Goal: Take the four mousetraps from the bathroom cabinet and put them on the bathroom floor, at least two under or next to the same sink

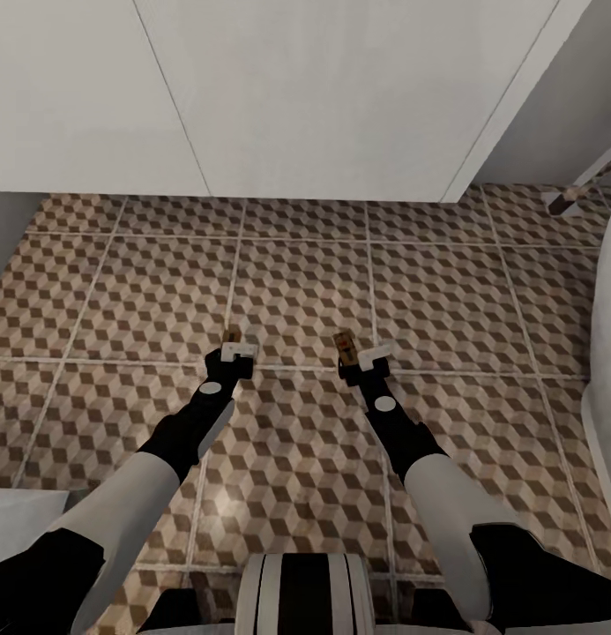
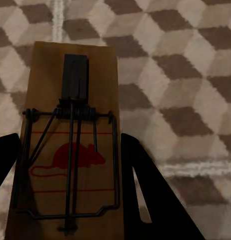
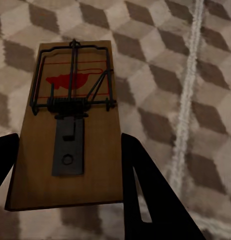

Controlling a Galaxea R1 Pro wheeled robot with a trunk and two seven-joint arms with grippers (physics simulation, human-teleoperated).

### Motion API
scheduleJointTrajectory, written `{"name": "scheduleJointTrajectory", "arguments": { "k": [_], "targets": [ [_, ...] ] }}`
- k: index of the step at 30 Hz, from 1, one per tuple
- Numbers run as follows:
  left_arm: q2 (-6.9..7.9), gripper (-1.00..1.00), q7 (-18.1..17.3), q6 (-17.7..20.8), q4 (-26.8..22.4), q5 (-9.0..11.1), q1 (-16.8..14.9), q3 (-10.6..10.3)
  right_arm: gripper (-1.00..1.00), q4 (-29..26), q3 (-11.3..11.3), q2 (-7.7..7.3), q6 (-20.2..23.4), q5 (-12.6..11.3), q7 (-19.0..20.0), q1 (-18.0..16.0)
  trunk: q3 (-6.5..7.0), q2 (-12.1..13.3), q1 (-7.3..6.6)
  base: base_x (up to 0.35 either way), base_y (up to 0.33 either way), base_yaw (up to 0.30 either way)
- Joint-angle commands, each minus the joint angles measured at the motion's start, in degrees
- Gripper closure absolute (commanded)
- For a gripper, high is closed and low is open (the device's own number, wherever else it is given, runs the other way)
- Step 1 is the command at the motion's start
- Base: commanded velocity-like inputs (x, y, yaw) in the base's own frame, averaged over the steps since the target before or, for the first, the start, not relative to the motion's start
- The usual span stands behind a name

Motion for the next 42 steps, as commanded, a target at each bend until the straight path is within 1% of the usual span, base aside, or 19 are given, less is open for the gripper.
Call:
{"name": "scheduleJointTrajectory", "arguments": {
  "k": [1,6,9,14,22,25,28,33,35,38,41,42],
  "targets": [
    [0.04,1.0,0.5,0.2,-0.1,0.6,0.0,-0.3,1.0,0.1,-0.2,0.05,-0.2,0.4,0.0,0.0,-0.33,0.0,0.01,0.0,0.0,0.0],
    [0.06,1.0,0.4,0.1,-0.1,0.6,0.0,-0.4,1.0,0.1,-0.2,0.05,-0.5,0.4,0.0,0.0,-1.77,-0.1,0.14,0.0,0.0,0.0],
    [0.0,1.0,0.3,0.1,-0.1,0.6,0.0,-0.6,1.0,0.1,-0.3,0.05,-2.7,0.3,0.0,0.0,-2.64,-0.1,0.22,0.0,0.0,0.0],
    [-0.02,1.0,0.3,0.1,-0.1,0.6,0.0,-0.6,1.0,0.1,-0.3,0.05,-4.6,0.3,0.0,0.0,-2.98,-0.1,0.22,0.0,0.0,0.0],
    [-0.09,1.0,0.3,0.1,-0.1,0.6,0.0,-0.7,1.0,-0.1,-0.4,0.05,-5.0,0.3,0.0,0.0,-3.46,-0.1,0.22,0.0,0.0,0.0],
    [-0.1,1.0,0.3,0.1,-0.1,0.6,0.0,-1.1,1.0,-0.1,-0.4,0.05,-5.1,0.3,0.0,0.0,-3.51,-0.1,0.22,0.0,0.0,0.0],
    [-0.05,1.0,0.3,0.1,-0.1,0.6,0.0,-2.0,1.0,-0.1,-0.4,0.05,-5.1,0.3,0.0,0.0,-3.52,-0.1,0.22,0.0,0.0,0.0],
    [-0.06,1.0,0.3,0.1,-0.1,0.7,0.0,-2.3,1.0,-0.2,-0.3,0.05,-5.3,0.3,0.0,0.0,-3.52,-0.1,0.22,0.0,0.0,0.0],
    [-0.05,1.0,0.3,0.1,-0.1,0.6,0.0,-2.3,1.0,-0.1,-0.3,0.05,-6.3,0.3,0.0,0.0,-3.52,-0.1,0.22,0.0,0.0,0.0],
    [-0.1,1.0,0.3,0.1,-0.1,0.7,0.0,-2.4,1.0,-0.1,-0.3,0.05,-9.1,0.3,-0.2,0.0,-3.52,-0.1,0.22,0.0,0.0,0.0],
    [-0.1,1.0,0.3,0.1,-0.1,0.6,0.0,-2.4,1.0,-0.1,-0.3,0.05,-9.4,0.3,-0.3,0.0,-3.52,-0.1,0.22,0.0,0.0,0.0],
    [-0.09,1.0,0.3,0.1,-0.1,0.6,0.0,-2.4,1.0,-0.1,-0.3,0.05,-9.5,0.3,-0.3,0.0,-3.74,-0.1,0.24,0.0,0.0,0.0]
  ]
}}
